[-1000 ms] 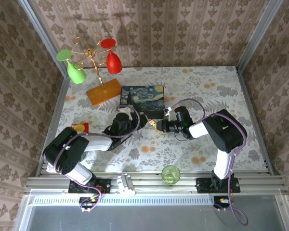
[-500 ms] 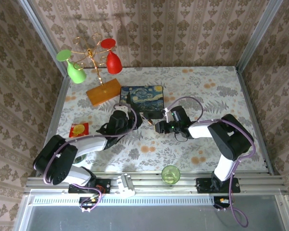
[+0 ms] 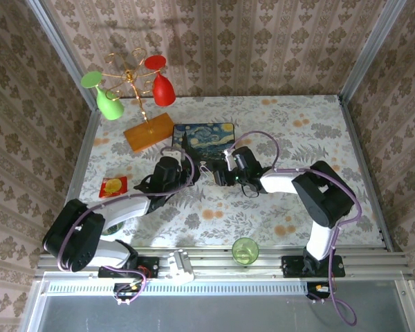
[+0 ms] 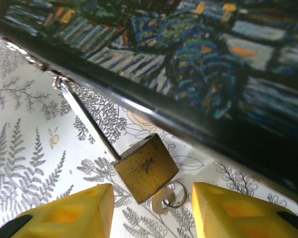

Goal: Unlock the padlock with the key

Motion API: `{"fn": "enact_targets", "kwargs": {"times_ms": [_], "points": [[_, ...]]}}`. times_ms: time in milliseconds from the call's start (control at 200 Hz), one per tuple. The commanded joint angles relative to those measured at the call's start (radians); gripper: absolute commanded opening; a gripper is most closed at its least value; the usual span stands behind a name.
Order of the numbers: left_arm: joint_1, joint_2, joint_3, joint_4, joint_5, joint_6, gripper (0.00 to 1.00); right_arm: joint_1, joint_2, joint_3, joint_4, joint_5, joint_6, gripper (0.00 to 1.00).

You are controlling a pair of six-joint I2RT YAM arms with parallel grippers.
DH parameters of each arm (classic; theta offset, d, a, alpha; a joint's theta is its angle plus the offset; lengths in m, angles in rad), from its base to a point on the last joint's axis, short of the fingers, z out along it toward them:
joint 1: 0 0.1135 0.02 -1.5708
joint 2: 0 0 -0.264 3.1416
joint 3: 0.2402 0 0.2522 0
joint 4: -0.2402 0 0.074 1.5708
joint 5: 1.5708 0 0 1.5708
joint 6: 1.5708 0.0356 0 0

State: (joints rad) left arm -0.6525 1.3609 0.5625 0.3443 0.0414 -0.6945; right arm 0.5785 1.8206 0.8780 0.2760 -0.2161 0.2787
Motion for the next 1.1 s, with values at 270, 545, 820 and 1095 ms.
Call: {"fn": "enact_targets", "kwargs": {"times_ms": [270,545,820,1095], "points": [[0.038,-0.059,0.043,-0.123,-0.019,0.124,0.33,0.0,-0.026,0.068,-0.083,-0.047,-0.085,0.46],[0.069,-0.073,0.023,-0.128,-0.012,0.142,0.34,0.034,0.014,0.165,-0.238,0.04,-0.222,0.46],[0.074,-0.075,-0.002,-0.106,-0.014,0.135,0.34,0.085,0.04,0.174,-0.259,0.234,-0.21,0.45],[0.088,-0.071,-0.003,-0.084,0.015,0.119,0.35,0.047,0.032,0.118,-0.176,0.069,-0.158,0.47]]}}
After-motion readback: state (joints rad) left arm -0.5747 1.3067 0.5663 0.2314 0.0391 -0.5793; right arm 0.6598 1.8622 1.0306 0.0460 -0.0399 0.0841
